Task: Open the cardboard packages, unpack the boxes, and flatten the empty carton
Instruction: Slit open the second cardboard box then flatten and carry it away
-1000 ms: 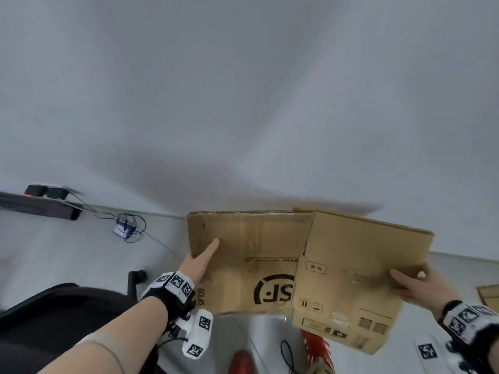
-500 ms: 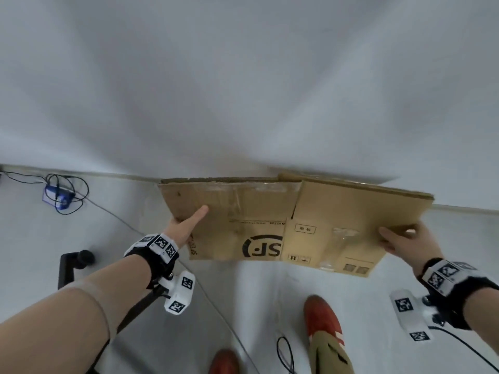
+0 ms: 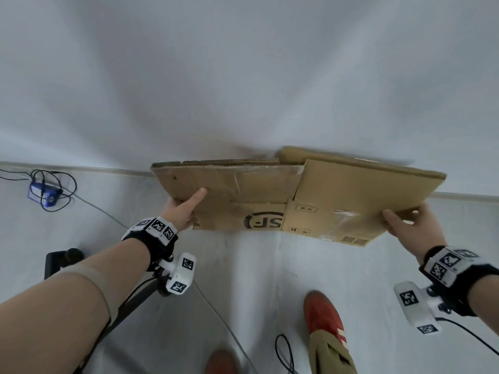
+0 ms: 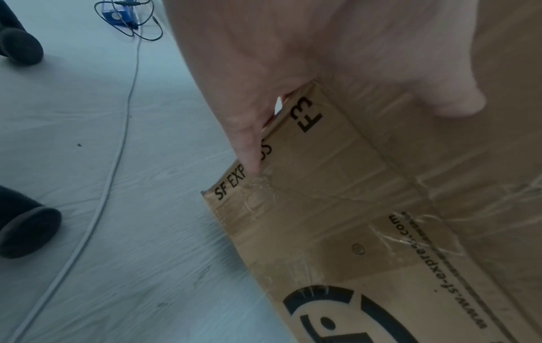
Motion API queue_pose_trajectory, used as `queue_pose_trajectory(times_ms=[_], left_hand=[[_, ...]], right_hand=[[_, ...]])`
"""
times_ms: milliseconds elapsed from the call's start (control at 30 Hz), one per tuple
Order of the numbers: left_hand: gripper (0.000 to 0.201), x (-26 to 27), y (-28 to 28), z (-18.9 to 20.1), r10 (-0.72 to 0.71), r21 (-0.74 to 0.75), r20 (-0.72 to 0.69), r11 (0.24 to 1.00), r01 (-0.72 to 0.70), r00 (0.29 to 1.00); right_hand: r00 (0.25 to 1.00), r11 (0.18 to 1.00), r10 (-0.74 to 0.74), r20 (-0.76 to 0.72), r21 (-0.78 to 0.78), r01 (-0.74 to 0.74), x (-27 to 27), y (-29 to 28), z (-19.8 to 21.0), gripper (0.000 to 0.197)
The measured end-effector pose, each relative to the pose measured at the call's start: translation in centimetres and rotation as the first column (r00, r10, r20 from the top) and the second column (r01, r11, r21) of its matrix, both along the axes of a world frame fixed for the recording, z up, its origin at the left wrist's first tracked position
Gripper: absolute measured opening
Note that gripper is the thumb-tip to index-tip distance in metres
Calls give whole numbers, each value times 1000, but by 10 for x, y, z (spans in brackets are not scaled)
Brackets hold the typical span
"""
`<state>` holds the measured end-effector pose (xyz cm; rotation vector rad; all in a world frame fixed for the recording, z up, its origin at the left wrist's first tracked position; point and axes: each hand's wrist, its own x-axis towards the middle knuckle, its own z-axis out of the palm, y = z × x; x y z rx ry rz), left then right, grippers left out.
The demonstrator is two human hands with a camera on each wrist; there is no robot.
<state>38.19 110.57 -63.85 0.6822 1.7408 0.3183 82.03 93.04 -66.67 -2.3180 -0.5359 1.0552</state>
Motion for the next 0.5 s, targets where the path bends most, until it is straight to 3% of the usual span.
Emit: queue_pose_trajectory(times_ms=[133,200,367,500], left_hand=[[107,-5,19,-27,-18,-51,-85,999,14,996],[116,-6,29,-39,-56,-72,-107,996,49,993],[91,-6,34,-53,-133,-67,-137,990,124,982],[83,-14,25,-50,-184,-18,-226,983,185,956]], right_hand=[[994,996,89,70,-11,-88,3,29,-15,54],[990,993,118,73,-2,-118,8,39,-25,57],[988,988,155,-23,29,-154,9,42,-40,49],[983,983,178,44,25,-180,1,27,-34,34]])
